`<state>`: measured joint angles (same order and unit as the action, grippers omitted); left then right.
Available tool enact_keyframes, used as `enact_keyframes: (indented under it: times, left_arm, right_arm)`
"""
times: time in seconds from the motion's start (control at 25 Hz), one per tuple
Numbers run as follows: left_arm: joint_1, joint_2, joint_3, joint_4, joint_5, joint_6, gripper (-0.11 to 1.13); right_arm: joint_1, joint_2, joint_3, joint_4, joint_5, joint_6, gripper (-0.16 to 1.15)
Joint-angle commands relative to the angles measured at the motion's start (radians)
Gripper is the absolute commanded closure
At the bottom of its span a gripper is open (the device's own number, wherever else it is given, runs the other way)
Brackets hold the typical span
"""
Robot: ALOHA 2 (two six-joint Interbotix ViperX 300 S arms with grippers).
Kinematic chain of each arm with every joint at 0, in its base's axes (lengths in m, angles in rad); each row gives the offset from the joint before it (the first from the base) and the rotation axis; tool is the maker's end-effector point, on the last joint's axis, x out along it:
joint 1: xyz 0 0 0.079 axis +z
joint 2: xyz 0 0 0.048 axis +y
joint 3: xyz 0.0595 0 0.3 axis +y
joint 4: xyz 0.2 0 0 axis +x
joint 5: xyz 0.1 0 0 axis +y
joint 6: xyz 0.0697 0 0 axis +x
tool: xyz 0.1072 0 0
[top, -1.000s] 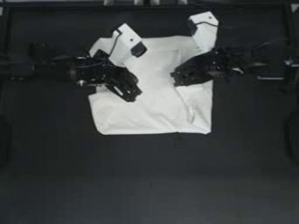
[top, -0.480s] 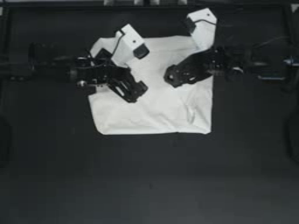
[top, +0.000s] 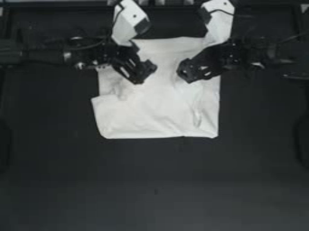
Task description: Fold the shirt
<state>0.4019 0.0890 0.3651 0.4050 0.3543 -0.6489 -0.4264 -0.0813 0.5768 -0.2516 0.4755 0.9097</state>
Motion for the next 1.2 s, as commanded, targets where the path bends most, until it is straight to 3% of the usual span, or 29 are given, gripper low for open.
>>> enact_keyframes:
  times: [0.04,0.32,0.44,0.64,0.8,0.92,1.0,1.2]
  left_arm:
    - [0.000,-0.061,-0.055,0.003,0.048,0.018,0.02]
    - [-0.003,-0.092,-0.041,0.002,0.078,0.057,0.02]
    - [-0.018,-0.110,-0.025,-0.003,0.081,0.124,0.01]
    - [-0.051,-0.137,-0.014,-0.057,0.152,0.262,-0.01]
    - [-0.101,-0.135,-0.032,-0.127,0.272,0.460,-0.01]
    - [-0.121,-0.133,-0.058,-0.215,0.347,0.569,-0.01]
    - [-0.130,-0.133,-0.071,-0.259,0.393,0.606,0.00]
    - [-0.179,-0.135,-0.071,-0.265,0.512,0.641,0.00]
  right_arm:
    - [-0.002,-0.041,-0.017,-0.009,0.009,-0.002,0.03]
    - [-0.002,-0.052,-0.018,-0.028,0.011,-0.017,0.03]
    - [0.005,-0.078,-0.011,-0.021,0.011,-0.081,0.03]
    - [0.035,-0.130,-0.017,0.034,0.021,-0.290,0.02]
    - [0.049,-0.135,-0.034,0.140,0.107,-0.505,0.01]
    - [0.058,-0.133,-0.064,0.239,0.201,-0.684,0.01]
    - [0.064,-0.133,-0.083,0.282,0.256,-0.761,0.01]
    - [0.109,-0.132,-0.109,0.295,0.388,-0.902,0.01]
